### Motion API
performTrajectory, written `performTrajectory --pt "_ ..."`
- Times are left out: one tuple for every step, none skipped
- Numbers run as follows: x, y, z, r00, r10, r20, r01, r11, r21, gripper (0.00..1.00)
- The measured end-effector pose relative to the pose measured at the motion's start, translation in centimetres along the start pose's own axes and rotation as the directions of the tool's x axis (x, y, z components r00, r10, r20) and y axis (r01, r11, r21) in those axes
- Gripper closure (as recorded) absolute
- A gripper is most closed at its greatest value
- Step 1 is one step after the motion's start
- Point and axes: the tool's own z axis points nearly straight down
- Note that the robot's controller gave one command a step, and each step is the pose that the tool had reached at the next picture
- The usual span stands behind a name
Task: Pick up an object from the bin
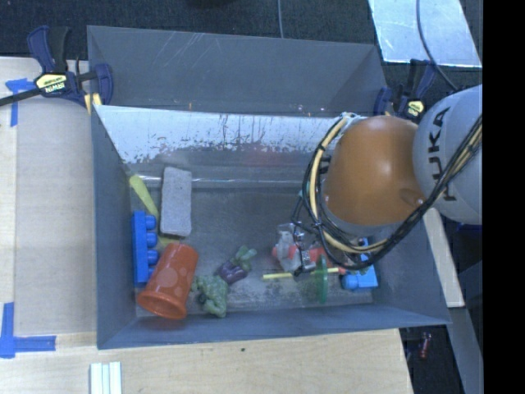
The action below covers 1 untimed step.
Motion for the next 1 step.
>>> performTrajectory --pt "-0.39 0.92 2.8 0.997 0.074 0.001 -0.074 0.997 0.0 1.0"
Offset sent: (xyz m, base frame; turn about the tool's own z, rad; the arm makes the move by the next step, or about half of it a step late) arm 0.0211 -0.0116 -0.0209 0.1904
